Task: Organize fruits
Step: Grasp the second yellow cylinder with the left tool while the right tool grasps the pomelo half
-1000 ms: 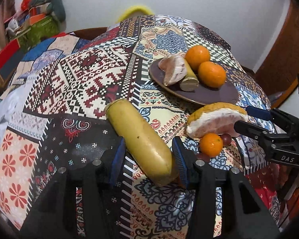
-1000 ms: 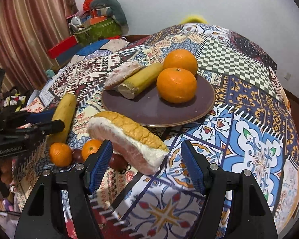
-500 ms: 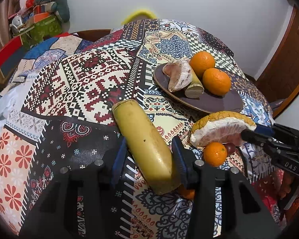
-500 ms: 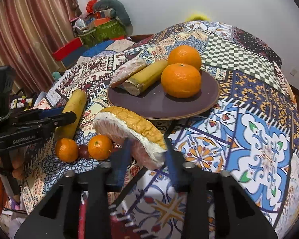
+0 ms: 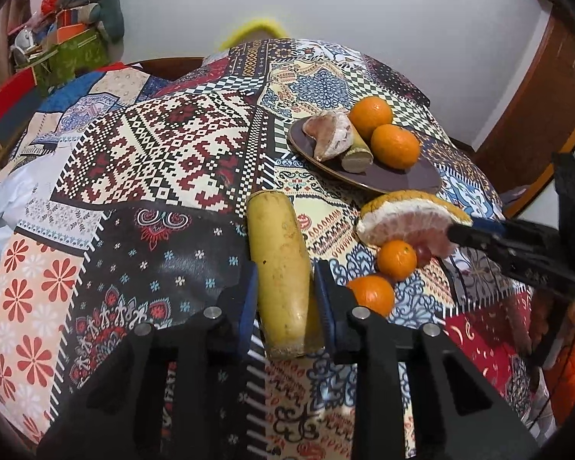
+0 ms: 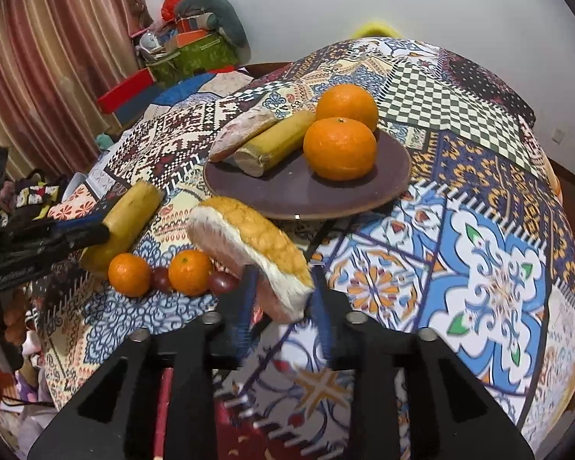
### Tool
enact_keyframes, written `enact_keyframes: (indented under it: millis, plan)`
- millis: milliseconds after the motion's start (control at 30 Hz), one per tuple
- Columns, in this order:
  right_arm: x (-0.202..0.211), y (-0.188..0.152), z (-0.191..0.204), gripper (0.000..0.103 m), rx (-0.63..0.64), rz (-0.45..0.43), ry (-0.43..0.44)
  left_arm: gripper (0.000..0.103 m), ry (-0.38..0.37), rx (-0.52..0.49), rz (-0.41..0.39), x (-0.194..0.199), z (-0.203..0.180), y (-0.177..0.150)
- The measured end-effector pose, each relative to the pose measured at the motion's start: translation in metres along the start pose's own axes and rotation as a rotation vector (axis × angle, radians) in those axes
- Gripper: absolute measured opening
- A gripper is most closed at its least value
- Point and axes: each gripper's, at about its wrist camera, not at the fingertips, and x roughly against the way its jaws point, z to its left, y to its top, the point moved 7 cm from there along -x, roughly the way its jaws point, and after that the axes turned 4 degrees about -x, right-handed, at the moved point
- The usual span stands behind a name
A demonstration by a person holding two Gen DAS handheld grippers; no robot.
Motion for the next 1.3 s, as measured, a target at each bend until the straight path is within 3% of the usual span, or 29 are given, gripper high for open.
enact_keyframes:
  millis: [100, 167, 267, 400, 500, 600, 667, 900, 1100, 1233, 1300]
  plan:
    - [-0.006, 0.005, 0.002, 0.043, 0.002, 0.003, 0.019, 0.029, -0.007, -0.003, -0.004, 0.003, -0.001, -0.004]
    - [-0.009, 0.007, 0.003, 0.042, 0.01, 0.005, 0.03, 0.029, -0.006, -0.005, -0.01, 0.002, -0.002, -0.004]
    - [-0.009, 0.007, 0.005, 0.037, 0.014, -0.004, 0.043, 0.029, -0.006, -0.005, -0.01, 0.001, -0.001, -0.003]
    - [0.005, 0.002, 0.007, 0.017, 0.015, -0.036, 0.056, 0.029, 0.0, -0.019, -0.007, 0.002, -0.003, -0.003]
    - [0.017, -0.005, 0.007, 0.014, 0.016, -0.054, 0.049, 0.028, 0.006, -0.033, -0.001, 0.005, -0.008, -0.007]
    - [0.032, -0.016, 0.006, 0.012, 0.004, -0.075, 0.021, 0.021, -0.006, -0.046, -0.001, 0.012, -0.014, -0.011]
    - [0.04, -0.023, 0.004, 0.011, -0.022, -0.075, 0.02, 0.002, -0.024, -0.05, -0.001, 0.018, -0.019, -0.014]
    - [0.066, -0.057, -0.008, 0.008, -0.116, -0.065, -0.003, 0.002, -0.036, -0.036, 0.032, 0.031, -0.025, -0.035]
    - [0.078, -0.079, -0.018, 0.008, -0.141, -0.045, -0.043, 0.007, -0.036, 0.012, 0.053, 0.036, -0.022, -0.045]
    - [0.085, -0.074, -0.023, 0.009, -0.143, -0.07, -0.055, 0.022, -0.019, -0.007, 0.041, 0.038, -0.027, -0.041]
    - [0.087, -0.068, -0.022, 0.023, -0.131, -0.079, -0.057, 0.032, -0.007, -0.015, 0.029, 0.037, -0.029, -0.037]
